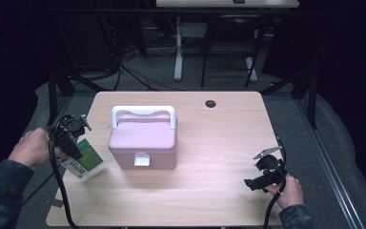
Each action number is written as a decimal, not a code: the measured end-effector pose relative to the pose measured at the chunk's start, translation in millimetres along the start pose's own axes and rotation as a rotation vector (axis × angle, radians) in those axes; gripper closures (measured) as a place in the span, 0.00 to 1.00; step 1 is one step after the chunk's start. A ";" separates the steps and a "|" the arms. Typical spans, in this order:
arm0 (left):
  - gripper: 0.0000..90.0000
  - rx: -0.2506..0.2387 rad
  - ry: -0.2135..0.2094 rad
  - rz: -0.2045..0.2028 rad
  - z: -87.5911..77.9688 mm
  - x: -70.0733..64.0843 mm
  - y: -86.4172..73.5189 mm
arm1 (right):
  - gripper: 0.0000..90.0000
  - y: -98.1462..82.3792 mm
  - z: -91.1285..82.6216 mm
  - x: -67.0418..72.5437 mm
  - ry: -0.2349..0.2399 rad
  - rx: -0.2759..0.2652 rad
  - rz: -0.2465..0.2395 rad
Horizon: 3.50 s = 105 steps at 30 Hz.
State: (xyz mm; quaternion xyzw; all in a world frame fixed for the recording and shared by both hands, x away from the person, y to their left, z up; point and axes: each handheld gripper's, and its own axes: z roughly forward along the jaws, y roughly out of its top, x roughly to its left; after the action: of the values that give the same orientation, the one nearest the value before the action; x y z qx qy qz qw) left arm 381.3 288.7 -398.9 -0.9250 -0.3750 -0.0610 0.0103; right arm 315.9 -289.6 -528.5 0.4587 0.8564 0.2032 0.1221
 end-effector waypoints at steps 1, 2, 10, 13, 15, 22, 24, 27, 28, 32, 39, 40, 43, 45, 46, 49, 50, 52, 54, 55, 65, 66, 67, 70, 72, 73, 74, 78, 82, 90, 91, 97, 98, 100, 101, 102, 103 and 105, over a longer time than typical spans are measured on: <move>0.71 -0.001 0.001 -0.009 0.3 1.8 2.1 | 0.02 0.0 0.5 -0.2 0.000 -0.003 -0.002; 0.71 0.002 0.003 -0.009 0.4 3.4 3.7 | 0.02 0.1 1.0 0.3 0.002 -0.006 0.002; 0.71 -0.003 -0.008 -0.050 7.5 17.9 19.4 | 0.02 -0.3 1.0 -0.1 -0.002 -0.002 0.004; 0.71 0.005 -0.021 -0.061 12.8 21.6 24.5 | 0.02 -0.1 0.5 0.3 0.003 -0.001 0.004; 0.71 0.011 -0.027 -0.064 15.1 23.5 27.0 | 0.02 -0.3 1.2 0.1 0.001 -0.009 0.005; 0.71 0.014 -0.040 -0.084 24.0 33.0 35.0 | 0.02 -0.3 1.9 0.2 0.004 -0.008 0.006; 0.71 0.022 -0.046 -0.089 27.3 35.4 37.5 | 0.02 -0.3 1.9 0.2 0.005 -0.008 0.006; 0.71 0.031 -0.056 -0.105 32.0 38.4 41.1 | 0.02 -0.3 1.9 0.2 0.004 -0.007 0.008; 0.71 0.031 -0.055 -0.104 33.2 39.4 41.8 | 0.02 -0.4 2.1 -0.3 0.000 -0.005 0.004; 0.71 0.034 -0.082 -0.117 38.9 43.7 44.7 | 0.02 -0.4 2.1 0.0 0.003 -0.004 0.006; 0.71 0.024 -0.098 -0.136 42.8 49.6 46.9 | 0.02 -0.7 2.0 -0.3 -0.001 -0.003 0.006; 0.71 0.026 -0.099 -0.139 42.9 50.6 47.0 | 0.02 -0.5 1.5 -0.3 -0.001 0.000 0.005; 0.70 0.015 -0.098 -0.143 43.1 50.5 46.1 | 0.02 -0.5 1.2 -0.4 0.000 -0.002 0.007; 0.68 0.010 -0.096 -0.146 42.9 51.0 45.4 | 0.02 -0.5 1.2 -0.4 0.001 -0.002 0.007; 0.67 0.003 -0.096 -0.146 42.7 51.0 44.9 | 0.02 -0.5 1.3 -0.4 0.000 -0.002 0.007; 0.62 -0.009 -0.100 -0.155 42.4 51.9 43.5 | 0.02 -0.4 1.2 -0.2 -0.001 -0.002 0.006; 0.59 -0.013 -0.099 -0.159 42.3 52.2 43.0 | 0.02 -0.4 1.2 -0.3 -0.001 -0.002 0.006; 0.53 -0.015 -0.097 -0.159 41.5 53.3 41.7 | 0.02 -0.7 1.5 -1.0 -0.004 -0.003 0.002; 0.47 -0.027 -0.100 -0.162 41.0 53.9 40.2 | 0.02 -0.7 1.5 -0.9 -0.004 -0.002 0.004; 0.44 -0.031 -0.103 -0.165 40.5 54.0 39.6 | 0.02 -0.6 1.2 -1.1 -0.003 0.000 0.003; 0.23 -0.130 -0.095 -0.191 26.7 55.0 29.0 | 0.02 -0.4 0.9 -0.7 0.003 -0.008 0.006; 0.22 -0.142 -0.093 -0.196 24.3 54.7 27.9 | 0.02 -0.4 0.9 -0.6 0.004 -0.008 0.008; 0.20 -0.153 -0.092 -0.198 21.6 54.3 26.7 | 0.02 -0.4 1.1 -0.7 0.006 -0.007 0.010; 0.17 -0.187 -0.085 -0.202 15.9 54.1 24.1 | 0.02 -0.2 1.1 -0.7 0.010 -0.010 0.018; 0.15 -0.204 -0.088 -0.206 12.9 53.5 22.9 | 0.02 0.3 0.2 -0.1 0.013 -0.015 0.028; 0.14 -0.212 -0.087 -0.208 11.2 53.0 22.0 | 0.02 0.5 -0.2 -0.3 0.014 -0.024 0.026; 0.12 -0.220 -0.082 -0.208 10.5 52.8 21.4 | 0.02 0.7 -0.9 -0.2 0.017 -0.029 0.028; 0.07 -0.236 -0.086 -0.214 9.3 52.5 18.7 | 0.02 2.1 -3.4 -0.3 0.023 -0.031 0.027; 0.01 -0.242 -0.078 -0.211 7.5 50.6 18.9 | 0.02 6.3 -3.4 1.3 0.031 -0.044 0.027; 0.00 -0.293 -0.070 -0.186 3.2 44.3 24.4 | 0.01 21.4 -15.6 9.6 0.055 -0.099 0.012; 0.01 -0.306 -0.073 -0.186 1.6 43.4 25.4 | 0.01 23.5 -17.2 10.5 0.055 -0.097 0.004; 0.00 -0.347 -0.064 -0.181 -2.5 38.3 33.4 | 0.00 37.9 -21.4 18.8 0.077 -0.122 -0.012; 0.00 -0.356 -0.068 -0.177 -2.8 36.8 35.3 | 0.00 40.4 -21.8 19.5 0.085 -0.123 -0.021; 0.00 -0.375 -0.078 -0.168 -3.6 33.4 39.6 | 0.00 45.5 -22.9 21.1 0.099 -0.128 -0.028; 0.00 -0.385 -0.085 -0.161 -4.3 32.0 41.9 | 0.00 48.3 -23.6 22.9 0.109 -0.135 -0.021; 0.01 -0.393 -0.090 -0.158 -4.8 30.7 44.3 | 0.00 51.0 -23.7 23.9 0.120 -0.145 -0.023; 0.01 -0.401 -0.090 -0.155 -5.8 29.0 46.9 | 0.00 53.7 -24.7 24.6 0.125 -0.147 -0.028; 0.01 -0.425 -0.105 -0.148 -8.0 25.8 52.1 | 0.00 59.6 -25.3 27.1 0.145 -0.158 -0.032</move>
State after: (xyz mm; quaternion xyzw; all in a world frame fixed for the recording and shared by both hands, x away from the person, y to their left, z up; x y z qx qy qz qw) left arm 435.1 268.5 -386.5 -0.8783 -0.4204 -0.0908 -0.2087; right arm 334.9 -243.3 -479.3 0.4182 0.8514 0.3009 0.0987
